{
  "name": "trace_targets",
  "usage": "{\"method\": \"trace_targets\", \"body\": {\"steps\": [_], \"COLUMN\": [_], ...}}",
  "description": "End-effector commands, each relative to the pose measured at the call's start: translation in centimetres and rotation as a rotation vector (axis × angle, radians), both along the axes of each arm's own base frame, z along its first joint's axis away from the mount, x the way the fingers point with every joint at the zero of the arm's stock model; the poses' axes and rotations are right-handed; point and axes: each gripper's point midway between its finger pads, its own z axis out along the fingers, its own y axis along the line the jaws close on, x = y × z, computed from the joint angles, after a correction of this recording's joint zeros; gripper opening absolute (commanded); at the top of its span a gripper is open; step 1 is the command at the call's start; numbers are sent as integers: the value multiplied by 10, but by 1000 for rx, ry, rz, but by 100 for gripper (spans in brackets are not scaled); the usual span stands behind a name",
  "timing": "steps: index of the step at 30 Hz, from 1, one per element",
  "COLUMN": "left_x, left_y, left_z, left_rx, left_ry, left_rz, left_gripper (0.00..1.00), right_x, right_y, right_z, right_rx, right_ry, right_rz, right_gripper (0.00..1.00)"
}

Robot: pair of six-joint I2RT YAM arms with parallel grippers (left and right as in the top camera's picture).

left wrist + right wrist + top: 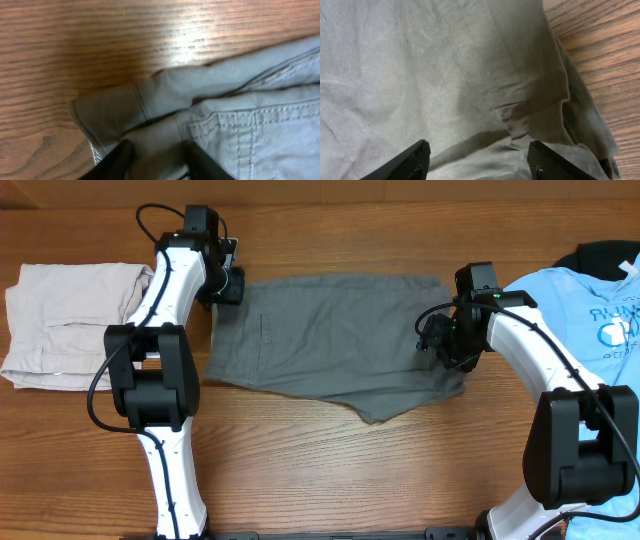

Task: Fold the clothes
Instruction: 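Move the right gripper to the top-right waistband corner and grasp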

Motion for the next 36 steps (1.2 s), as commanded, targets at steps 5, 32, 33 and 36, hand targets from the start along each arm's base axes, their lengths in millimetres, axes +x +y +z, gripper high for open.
{"method": "trace_targets", "body": {"steps": [5,32,33,36], "left_x": [-8,-30,-30,-29], "left_y": [-8,-7,-7,-7], "left_z": [-4,2,2,2], "left_rx": [-25,-37,-37,-38], "left_ry": [35,141,140,136], "left_rz": [-13,74,74,74], "left_gripper": [4,9,9,9], "right_x": [6,112,116,127], "right_y": [0,-32,-36,-48], "right_z": [4,59,59,53], "right_rx": [-9,-121,-153,-214], "right_ry": [-24,-489,-501,-522], "right_rz": [7,214,218,208], "right_gripper": [67,24,24,18]}}
